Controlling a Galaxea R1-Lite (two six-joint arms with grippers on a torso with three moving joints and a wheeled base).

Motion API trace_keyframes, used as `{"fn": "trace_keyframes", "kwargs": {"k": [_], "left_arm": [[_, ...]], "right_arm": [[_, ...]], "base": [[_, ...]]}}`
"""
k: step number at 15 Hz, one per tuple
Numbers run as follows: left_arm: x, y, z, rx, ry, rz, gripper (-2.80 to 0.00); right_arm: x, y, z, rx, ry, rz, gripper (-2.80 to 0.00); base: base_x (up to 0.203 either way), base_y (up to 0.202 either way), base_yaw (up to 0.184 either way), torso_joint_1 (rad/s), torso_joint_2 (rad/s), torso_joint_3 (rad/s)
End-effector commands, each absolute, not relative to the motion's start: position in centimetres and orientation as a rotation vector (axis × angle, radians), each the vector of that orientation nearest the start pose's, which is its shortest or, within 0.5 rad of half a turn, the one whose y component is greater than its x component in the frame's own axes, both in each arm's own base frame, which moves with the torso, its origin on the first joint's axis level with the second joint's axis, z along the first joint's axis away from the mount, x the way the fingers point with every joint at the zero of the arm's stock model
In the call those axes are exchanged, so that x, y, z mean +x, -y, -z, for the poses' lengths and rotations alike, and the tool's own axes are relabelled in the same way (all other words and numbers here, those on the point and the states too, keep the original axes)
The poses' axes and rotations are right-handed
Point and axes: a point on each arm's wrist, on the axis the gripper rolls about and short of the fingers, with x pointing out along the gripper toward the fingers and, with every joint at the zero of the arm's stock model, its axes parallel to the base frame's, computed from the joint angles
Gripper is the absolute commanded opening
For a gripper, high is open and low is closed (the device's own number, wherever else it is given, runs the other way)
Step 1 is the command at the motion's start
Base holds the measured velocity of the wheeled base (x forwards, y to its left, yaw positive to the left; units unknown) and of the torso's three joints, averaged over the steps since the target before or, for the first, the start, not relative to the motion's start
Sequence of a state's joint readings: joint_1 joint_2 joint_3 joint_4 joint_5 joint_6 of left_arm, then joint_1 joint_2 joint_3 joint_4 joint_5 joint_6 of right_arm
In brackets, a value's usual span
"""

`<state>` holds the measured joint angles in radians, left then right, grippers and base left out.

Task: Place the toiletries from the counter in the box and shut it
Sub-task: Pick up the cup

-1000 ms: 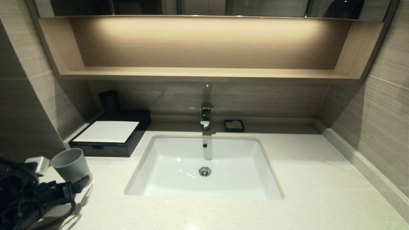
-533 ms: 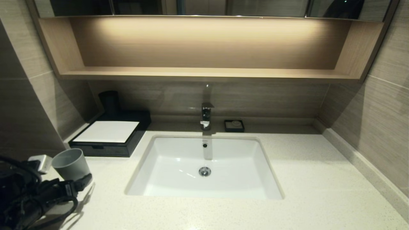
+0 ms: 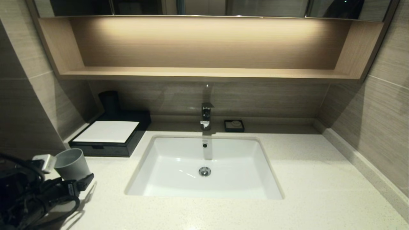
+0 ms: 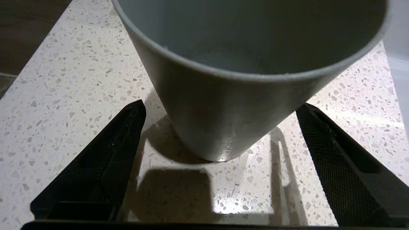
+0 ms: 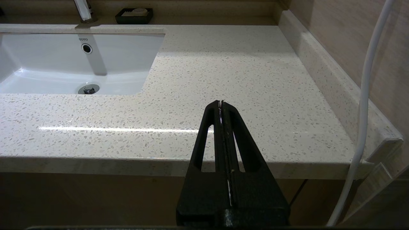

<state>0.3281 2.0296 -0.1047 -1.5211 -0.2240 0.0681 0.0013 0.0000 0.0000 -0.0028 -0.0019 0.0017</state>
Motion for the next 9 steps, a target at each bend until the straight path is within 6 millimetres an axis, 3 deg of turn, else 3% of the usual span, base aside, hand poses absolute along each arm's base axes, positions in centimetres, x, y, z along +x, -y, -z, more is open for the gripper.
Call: {"fn": "trace_keyframes", "kwargs": {"k": [1,9], "left_arm": [[22.81,-7.20,-4.03,-0.038,-0.376,-0.087,0.00],[23.18,-7.13,-3.23,-0.042,-0.404,-0.079,0.00]], "right_arm": [[-2.28,0.01,-7.53,0.002,0.003,0.000,-2.80],[-2.28,0.01,-7.53,0.002,0.003,0.000,-2.80]], "base": [[0.000,0.000,0.000,0.000,0.00,0.000],[0.000,0.000,0.000,0.000,0.00,0.000]]}}
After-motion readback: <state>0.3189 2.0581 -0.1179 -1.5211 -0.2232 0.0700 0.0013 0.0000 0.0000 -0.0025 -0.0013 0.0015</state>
